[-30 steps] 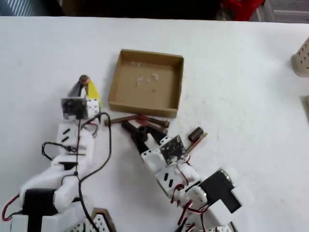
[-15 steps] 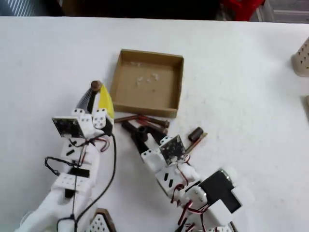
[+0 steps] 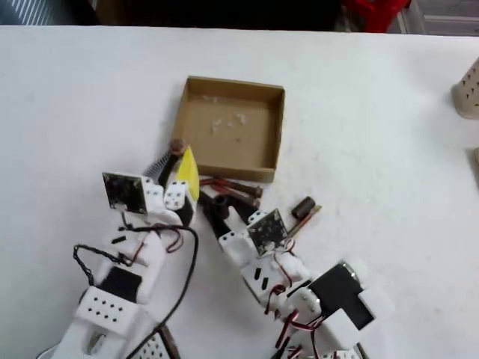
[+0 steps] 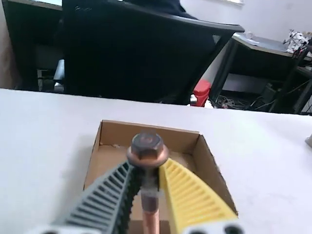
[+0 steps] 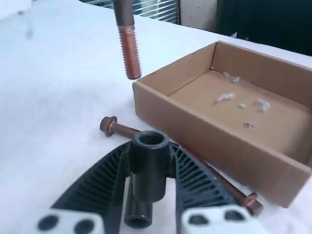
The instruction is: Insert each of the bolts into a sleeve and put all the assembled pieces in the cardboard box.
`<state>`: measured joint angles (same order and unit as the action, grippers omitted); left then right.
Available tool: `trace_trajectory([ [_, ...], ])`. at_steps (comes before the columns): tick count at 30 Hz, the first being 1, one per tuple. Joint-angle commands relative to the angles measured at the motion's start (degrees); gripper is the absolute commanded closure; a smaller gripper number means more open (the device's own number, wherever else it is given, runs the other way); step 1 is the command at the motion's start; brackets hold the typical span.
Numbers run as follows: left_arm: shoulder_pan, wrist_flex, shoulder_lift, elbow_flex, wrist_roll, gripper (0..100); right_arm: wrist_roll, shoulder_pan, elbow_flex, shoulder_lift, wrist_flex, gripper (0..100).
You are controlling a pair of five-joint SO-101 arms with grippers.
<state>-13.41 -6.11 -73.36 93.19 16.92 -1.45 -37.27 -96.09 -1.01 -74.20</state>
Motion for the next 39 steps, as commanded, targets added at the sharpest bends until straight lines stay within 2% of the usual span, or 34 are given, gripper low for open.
trace_trajectory([
  [1,-3.4,0.5,-4.3,-4.7,0.5,98,0.4,-0.5,-0.1,0.0,-0.9,98.1],
  [6,-6.4,1.0,-4.8,-4.3,0.5,98,0.4,-0.5,-0.1,0.0,-0.9,98.1],
  [15,-6.6,6.6,-4.8,-4.3,0.5,98,0.2,-0.4,-0.2,0.0,-0.9,98.1],
  [27,-7.5,6.7,-5.3,-4.5,2.8,98,0.0,-0.4,-0.2,0.0,-0.9,98.1],
  [30,-8.3,8.9,-9.0,-4.0,3.4,98,0.0,-0.4,-0.2,0.0,-0.9,98.1],
  [36,-8.5,18.6,-19.6,-3.6,3.4,98,0.0,-0.4,-0.2,0.0,-0.9,98.1],
  [39,-8.5,18.9,-22.4,-1.3,3.6,98,0.0,-0.4,-0.2,0.0,-0.9,98.1],
])
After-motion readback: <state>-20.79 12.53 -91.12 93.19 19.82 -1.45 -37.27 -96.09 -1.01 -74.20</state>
